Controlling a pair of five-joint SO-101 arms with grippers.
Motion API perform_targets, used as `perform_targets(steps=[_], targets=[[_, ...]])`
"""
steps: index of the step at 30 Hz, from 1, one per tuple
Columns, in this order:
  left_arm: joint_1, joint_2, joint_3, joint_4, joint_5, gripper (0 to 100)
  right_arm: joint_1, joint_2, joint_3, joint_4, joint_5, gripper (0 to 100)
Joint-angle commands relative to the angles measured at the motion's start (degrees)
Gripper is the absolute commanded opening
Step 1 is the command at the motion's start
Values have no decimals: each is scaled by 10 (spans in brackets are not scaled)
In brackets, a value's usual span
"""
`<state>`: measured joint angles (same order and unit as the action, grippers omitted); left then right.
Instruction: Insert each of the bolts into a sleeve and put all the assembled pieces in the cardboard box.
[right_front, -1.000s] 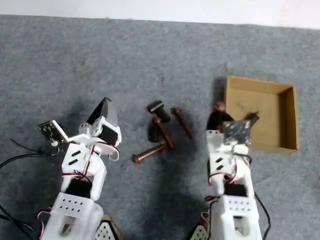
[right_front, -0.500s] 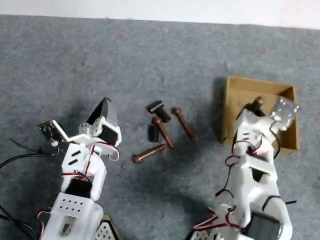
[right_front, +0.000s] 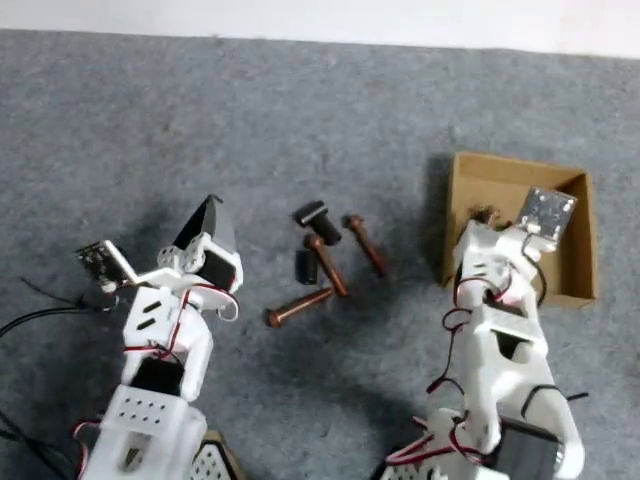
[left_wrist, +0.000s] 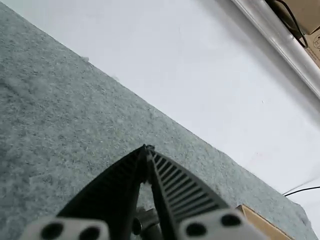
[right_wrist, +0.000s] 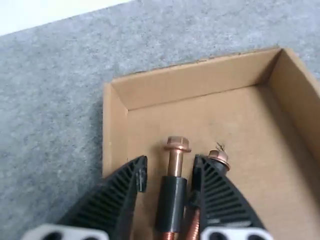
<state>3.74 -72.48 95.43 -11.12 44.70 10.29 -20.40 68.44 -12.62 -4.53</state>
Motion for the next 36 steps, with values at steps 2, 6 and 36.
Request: perform_targets(steps=[2, 6, 36], targets=[[-5, -2, -22, 1, -4, 7, -5, -9, -29, -1, 8, 128], [-5, -2, -19, 1, -4, 7, -20, -74, -16, 1, 9, 128], [-10, -3, -17, 1, -5, 7, -365, -85, -70, 224, 203, 127]])
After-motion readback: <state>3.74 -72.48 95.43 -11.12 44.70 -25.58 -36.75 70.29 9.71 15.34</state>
